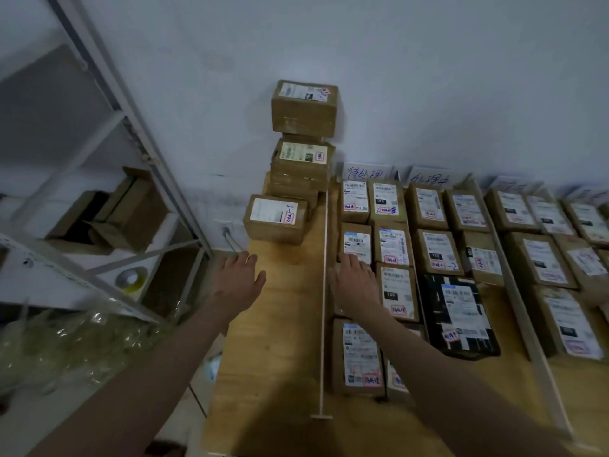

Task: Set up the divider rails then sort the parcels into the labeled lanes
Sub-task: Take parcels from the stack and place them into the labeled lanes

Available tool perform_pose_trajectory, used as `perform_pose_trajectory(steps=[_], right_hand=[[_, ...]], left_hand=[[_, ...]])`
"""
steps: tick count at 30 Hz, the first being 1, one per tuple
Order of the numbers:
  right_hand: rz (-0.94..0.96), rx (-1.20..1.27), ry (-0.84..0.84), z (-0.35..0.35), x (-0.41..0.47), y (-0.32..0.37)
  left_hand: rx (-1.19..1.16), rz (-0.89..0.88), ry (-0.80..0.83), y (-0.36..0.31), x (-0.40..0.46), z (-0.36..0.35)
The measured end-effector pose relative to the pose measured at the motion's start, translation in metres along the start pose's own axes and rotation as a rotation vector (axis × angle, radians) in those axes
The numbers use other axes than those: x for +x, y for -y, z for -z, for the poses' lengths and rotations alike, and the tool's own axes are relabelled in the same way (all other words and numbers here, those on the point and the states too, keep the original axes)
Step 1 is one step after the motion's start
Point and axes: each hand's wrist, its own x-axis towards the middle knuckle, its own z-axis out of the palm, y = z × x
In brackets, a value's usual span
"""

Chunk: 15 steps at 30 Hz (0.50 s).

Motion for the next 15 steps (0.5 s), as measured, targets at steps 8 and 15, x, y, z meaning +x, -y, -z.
perform_pose_trajectory(steps=[8,15], right_hand=[[-0.059,0.019,0.026,-0.020,0.090,0.049],[-0.027,0.074,0.086,-0.034,0.159,0.076]], left_hand=[[-0.016,-0.036,0.034,0.044,0.106,-0.002],[-0.094,-0.087,0.007,0.052,0.165,-0.009]])
